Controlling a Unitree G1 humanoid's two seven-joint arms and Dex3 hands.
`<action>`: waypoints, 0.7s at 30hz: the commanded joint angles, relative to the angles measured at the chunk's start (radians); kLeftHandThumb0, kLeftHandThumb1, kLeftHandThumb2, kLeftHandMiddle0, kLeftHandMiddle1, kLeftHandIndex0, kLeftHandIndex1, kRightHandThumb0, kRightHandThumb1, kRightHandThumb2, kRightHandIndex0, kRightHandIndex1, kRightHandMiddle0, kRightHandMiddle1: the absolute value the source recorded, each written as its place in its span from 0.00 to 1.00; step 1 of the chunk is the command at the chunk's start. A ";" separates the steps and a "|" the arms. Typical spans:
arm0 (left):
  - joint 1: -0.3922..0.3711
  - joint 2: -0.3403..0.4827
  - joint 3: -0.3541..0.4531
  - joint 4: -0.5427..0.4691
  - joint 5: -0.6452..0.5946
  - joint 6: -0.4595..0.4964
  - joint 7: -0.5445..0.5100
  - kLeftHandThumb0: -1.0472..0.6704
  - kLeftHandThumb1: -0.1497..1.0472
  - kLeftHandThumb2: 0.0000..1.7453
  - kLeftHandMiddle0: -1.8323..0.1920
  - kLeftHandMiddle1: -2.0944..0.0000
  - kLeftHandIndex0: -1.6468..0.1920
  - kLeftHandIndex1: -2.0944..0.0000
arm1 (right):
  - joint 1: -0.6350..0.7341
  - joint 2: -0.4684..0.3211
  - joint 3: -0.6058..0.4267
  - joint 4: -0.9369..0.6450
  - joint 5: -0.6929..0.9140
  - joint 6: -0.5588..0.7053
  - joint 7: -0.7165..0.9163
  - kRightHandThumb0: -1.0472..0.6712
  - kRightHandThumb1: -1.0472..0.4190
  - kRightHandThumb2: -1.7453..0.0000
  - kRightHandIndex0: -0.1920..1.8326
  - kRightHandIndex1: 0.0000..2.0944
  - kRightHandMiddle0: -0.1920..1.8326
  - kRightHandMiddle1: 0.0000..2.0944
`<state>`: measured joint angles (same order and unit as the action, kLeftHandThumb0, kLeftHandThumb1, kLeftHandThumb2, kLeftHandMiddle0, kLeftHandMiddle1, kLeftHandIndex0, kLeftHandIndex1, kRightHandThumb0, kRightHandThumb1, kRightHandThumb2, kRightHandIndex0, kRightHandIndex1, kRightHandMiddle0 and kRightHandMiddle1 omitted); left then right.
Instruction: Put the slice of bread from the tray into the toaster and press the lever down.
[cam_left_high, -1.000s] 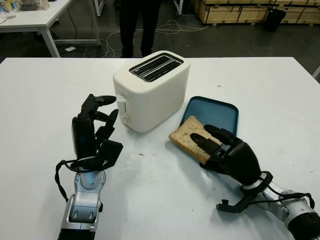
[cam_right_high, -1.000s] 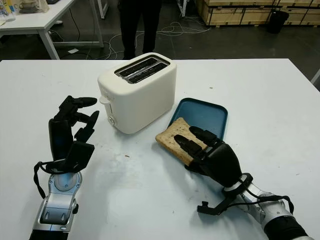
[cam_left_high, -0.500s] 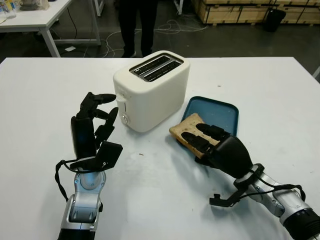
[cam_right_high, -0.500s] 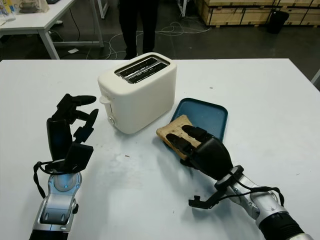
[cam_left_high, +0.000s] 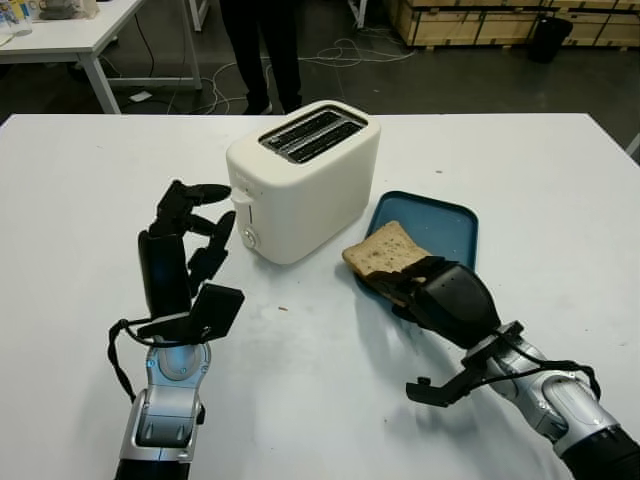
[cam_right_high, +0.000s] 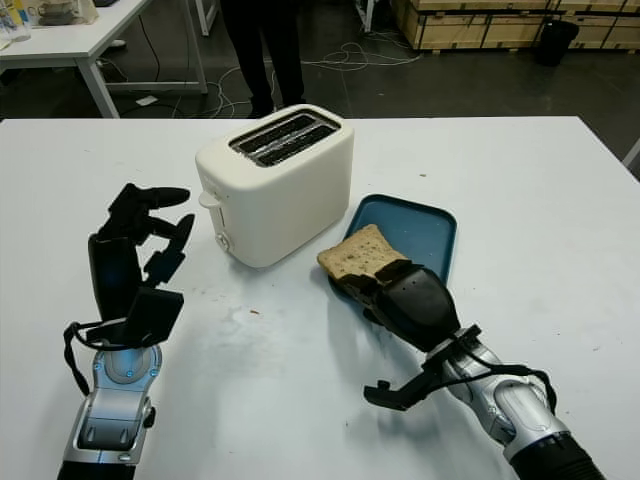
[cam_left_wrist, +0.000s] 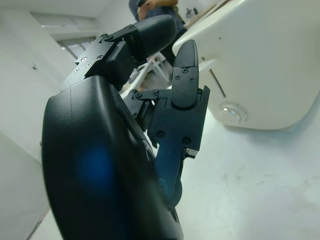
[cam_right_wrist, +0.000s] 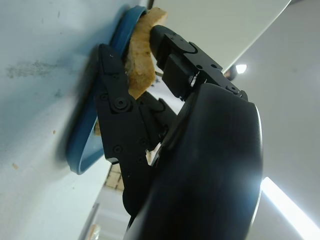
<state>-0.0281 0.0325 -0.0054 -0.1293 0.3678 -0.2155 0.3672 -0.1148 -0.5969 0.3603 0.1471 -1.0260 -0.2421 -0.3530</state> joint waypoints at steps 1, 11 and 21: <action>0.006 0.002 -0.001 -0.013 0.008 -0.011 -0.004 0.46 0.89 0.14 0.63 0.25 0.62 0.50 | -0.001 0.004 -0.019 -0.014 0.035 -0.024 -0.026 0.59 0.09 0.96 0.47 0.36 0.57 0.01; 0.001 0.002 -0.005 -0.006 0.003 -0.017 -0.012 0.47 0.89 0.13 0.62 0.24 0.62 0.50 | -0.088 -0.034 -0.056 0.106 0.077 -0.282 -0.351 0.66 0.09 0.98 0.56 0.25 0.61 0.01; -0.002 0.000 -0.008 -0.008 0.011 -0.005 -0.016 0.46 0.89 0.14 0.62 0.24 0.61 0.50 | -0.167 -0.045 -0.173 0.158 0.227 -0.465 -0.367 0.66 0.09 0.95 0.63 0.11 0.59 0.00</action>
<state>-0.0282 0.0325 -0.0095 -0.1298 0.3682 -0.2159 0.3535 -0.2652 -0.6361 0.2019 0.2899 -0.8301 -0.6860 -0.7317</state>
